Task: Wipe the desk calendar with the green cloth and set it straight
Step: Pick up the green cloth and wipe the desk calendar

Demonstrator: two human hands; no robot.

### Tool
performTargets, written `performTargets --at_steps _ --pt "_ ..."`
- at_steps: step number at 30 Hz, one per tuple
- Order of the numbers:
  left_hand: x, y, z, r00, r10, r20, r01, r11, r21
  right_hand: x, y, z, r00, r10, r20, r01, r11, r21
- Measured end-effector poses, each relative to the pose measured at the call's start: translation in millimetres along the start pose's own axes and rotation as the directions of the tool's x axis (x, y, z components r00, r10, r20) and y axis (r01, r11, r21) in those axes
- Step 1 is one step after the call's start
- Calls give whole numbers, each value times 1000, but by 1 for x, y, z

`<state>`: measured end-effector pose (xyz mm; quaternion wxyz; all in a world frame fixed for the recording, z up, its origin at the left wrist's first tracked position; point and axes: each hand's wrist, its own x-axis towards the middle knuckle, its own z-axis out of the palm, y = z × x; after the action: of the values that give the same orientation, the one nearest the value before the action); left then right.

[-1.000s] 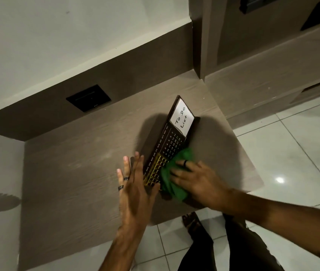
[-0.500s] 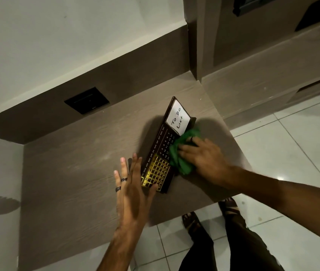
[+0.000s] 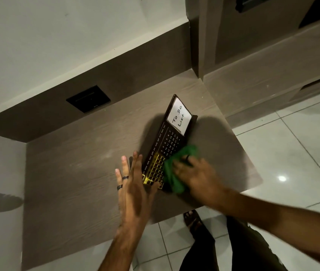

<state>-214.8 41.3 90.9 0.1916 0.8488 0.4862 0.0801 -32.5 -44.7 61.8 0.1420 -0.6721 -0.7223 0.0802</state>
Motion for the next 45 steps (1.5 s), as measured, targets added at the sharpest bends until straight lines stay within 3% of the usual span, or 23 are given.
performTargets --at_steps 4,7,9,11,12,14,18,22,25,27,29,32,36,38,41,43,45 --pt "0 1 0 999 -34 -7 33 999 -21 -23 -37 5 954 -229 194 225 973 42" --pt "-1 3 -1 1000 -17 -22 16 998 -59 -23 -33 -3 919 -331 216 267 923 279" --pt "-2 4 -2 999 -43 -19 42 995 -86 -17 -21 -13 961 -237 141 155 887 435" --pt "-3 5 -3 999 -35 -14 34 995 -93 -8 0 -26 999 20 -46 7 855 519" --pt "-3 6 -2 1000 -9 -21 7 997 -82 -3 11 -31 977 150 -148 -49 846 530" --pt "-3 9 -2 999 31 -32 -33 997 -69 10 22 -35 927 255 -276 -98 873 478" --pt "-1 5 -4 999 14 -36 -15 999 -45 30 20 -7 962 -81 -260 128 977 169" --pt "2 7 -6 1000 -6 -11 6 1000 -23 14 32 19 972 56 -226 -16 985 173" --pt "0 8 -7 1000 14 -11 -14 999 -30 8 19 28 975 -97 -199 136 971 196" --pt "0 8 -6 1000 20 -13 -20 1000 -12 29 22 19 945 -127 -301 190 963 190" --pt "-1 8 -7 999 39 -16 -39 999 -5 47 34 7 920 5 -391 81 976 203" --pt "-1 8 -7 999 43 -21 -43 999 -21 39 38 8 929 132 -344 -59 975 214" --pt "1 7 -6 1000 14 -9 -14 999 -31 18 9 26 958 -120 -261 169 970 175" --pt "1 5 -5 1000 18 9 -18 1000 -12 41 16 15 914 -206 -349 263 957 124" --pt "1 4 -5 1000 31 -5 -31 999 25 70 58 -10 877 -112 -468 151 987 48" --pt "1 6 -5 999 33 -11 -33 999 21 63 73 -8 889 -36 -457 66 997 51" --pt "1 5 -5 999 33 -8 -33 999 20 48 61 6 908 -54 -415 85 995 57"
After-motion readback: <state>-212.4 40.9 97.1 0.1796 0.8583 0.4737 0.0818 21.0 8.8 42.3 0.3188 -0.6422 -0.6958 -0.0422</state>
